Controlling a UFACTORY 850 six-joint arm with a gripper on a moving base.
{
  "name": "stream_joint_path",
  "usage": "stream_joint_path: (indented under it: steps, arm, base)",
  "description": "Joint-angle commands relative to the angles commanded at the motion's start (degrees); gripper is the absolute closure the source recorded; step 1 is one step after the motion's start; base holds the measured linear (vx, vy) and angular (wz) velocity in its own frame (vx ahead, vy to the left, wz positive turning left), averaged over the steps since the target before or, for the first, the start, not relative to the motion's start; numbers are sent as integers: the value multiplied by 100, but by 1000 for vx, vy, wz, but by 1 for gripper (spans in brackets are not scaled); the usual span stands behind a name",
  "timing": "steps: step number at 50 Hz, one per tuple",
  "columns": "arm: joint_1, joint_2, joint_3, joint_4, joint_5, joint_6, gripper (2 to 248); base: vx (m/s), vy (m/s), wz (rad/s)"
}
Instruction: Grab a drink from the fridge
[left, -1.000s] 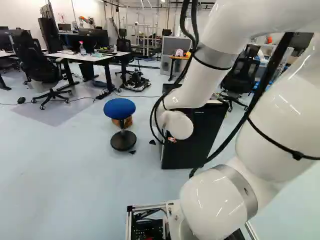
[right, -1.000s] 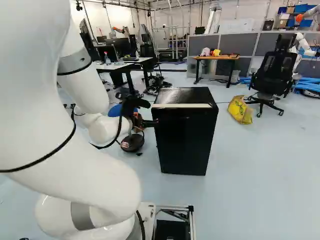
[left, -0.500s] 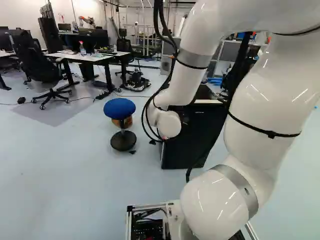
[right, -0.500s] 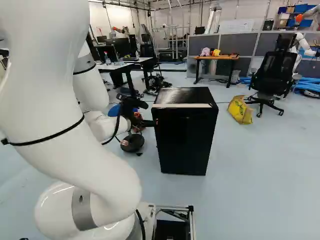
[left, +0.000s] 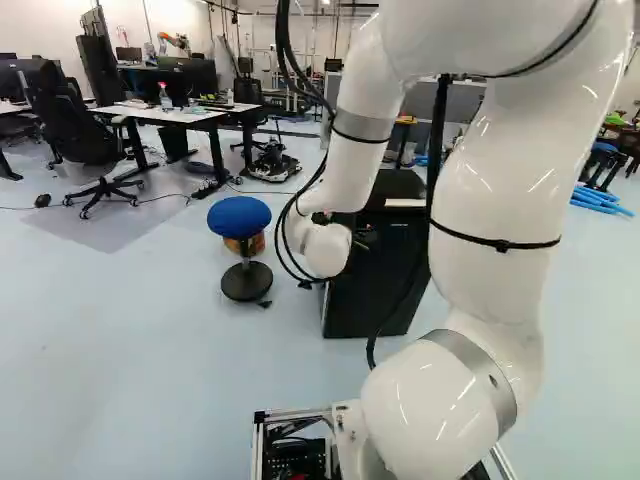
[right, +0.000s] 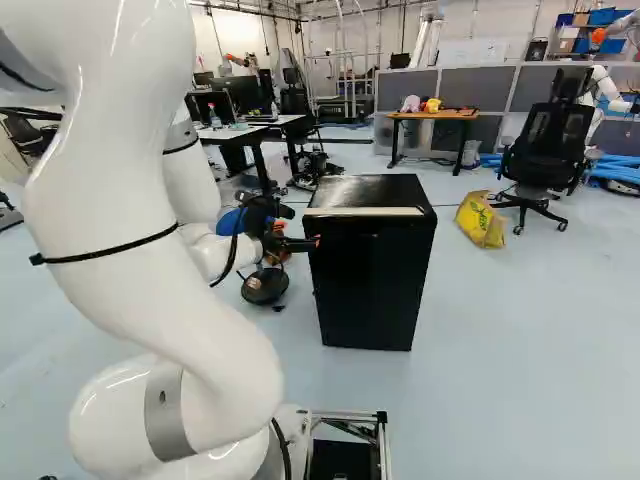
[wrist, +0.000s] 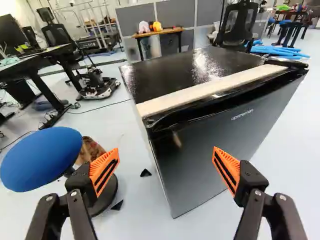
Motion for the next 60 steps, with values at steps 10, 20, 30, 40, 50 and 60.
stream_joint_path:
  steps: [10, 20, 30, 40, 50, 60]
  arm:
    - [47, -258, -113, 206, 324, 0, 3]
    - [93, -514, -226, 411, 589, 0, 3]
    - [152, -765, -337, 617, 818, 0, 3]
    - [219, -1014, -449, 821, 1032, 0, 3]
    - [293, -1263, -563, 1006, 1240, 0, 3]
    - [369, -1489, -673, 1175, 1446, 0, 3]
  base:
    - [0, 0, 0]
    - [0, 0, 0]
    - [0, 0, 0]
    - [0, 0, 0]
    - [0, 0, 0]
    - [0, 0, 0]
